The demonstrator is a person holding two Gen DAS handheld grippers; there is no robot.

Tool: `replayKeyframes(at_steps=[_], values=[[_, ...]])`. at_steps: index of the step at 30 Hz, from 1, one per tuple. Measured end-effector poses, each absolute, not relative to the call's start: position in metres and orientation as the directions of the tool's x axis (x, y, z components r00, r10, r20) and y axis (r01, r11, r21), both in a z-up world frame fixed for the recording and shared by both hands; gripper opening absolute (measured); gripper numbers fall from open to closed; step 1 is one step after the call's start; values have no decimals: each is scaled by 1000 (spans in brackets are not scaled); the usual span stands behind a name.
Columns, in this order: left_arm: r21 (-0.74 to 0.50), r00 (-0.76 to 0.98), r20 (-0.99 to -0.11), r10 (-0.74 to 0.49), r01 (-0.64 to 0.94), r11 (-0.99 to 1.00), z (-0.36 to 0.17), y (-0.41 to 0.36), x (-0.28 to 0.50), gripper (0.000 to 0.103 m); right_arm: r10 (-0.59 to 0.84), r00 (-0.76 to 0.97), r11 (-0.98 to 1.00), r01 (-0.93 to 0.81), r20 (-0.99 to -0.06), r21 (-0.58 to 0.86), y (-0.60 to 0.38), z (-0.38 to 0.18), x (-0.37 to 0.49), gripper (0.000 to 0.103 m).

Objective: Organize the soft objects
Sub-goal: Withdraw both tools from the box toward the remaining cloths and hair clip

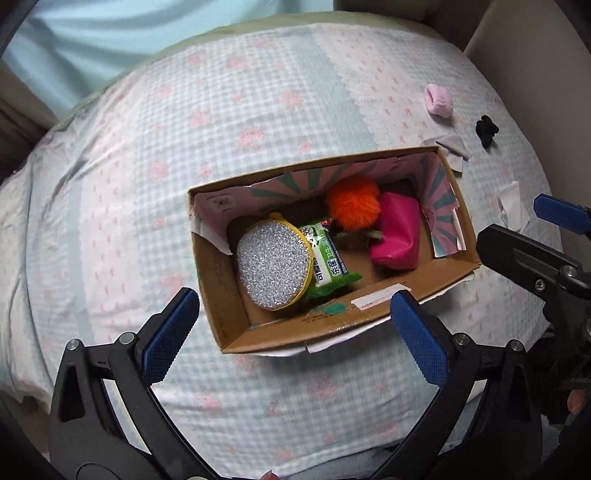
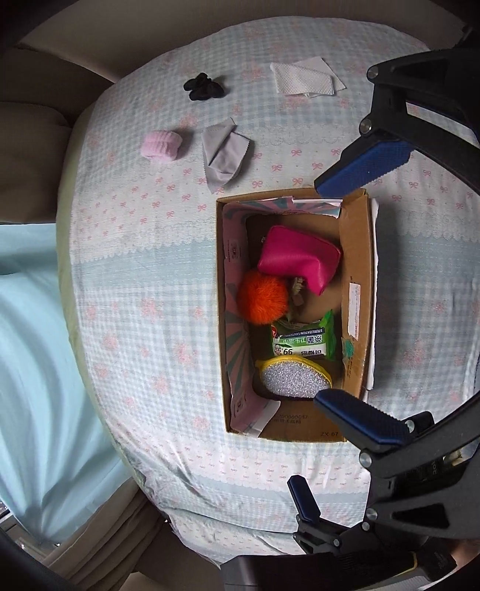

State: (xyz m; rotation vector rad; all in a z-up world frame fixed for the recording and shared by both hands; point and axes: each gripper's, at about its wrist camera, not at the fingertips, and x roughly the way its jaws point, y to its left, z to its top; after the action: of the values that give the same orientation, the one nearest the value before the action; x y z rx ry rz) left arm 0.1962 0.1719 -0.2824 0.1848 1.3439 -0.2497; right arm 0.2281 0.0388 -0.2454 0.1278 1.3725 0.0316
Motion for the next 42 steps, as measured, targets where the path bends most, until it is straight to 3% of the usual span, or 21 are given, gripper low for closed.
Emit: replayKeyframes(at_steps=[13, 23, 32, 42], values=[[-46, 386, -914, -125, 207, 977, -189, 191, 130, 103, 70, 394, 990, 85, -917, 112, 17, -145, 161, 103], [-55, 477, -859, -188, 279, 959, -148, 132, 109, 103, -9, 513, 972, 208, -858, 114, -50, -106, 117, 103], [-64, 492, -832, -257, 375, 925, -137, 40, 118, 103, -94, 542, 939, 327, -835, 107, -131, -106, 100, 103], [-57, 366, -894, -260, 481, 875, -183, -61, 174, 103, -153, 527, 887, 445, -836, 119, -204, -153, 104, 103]])
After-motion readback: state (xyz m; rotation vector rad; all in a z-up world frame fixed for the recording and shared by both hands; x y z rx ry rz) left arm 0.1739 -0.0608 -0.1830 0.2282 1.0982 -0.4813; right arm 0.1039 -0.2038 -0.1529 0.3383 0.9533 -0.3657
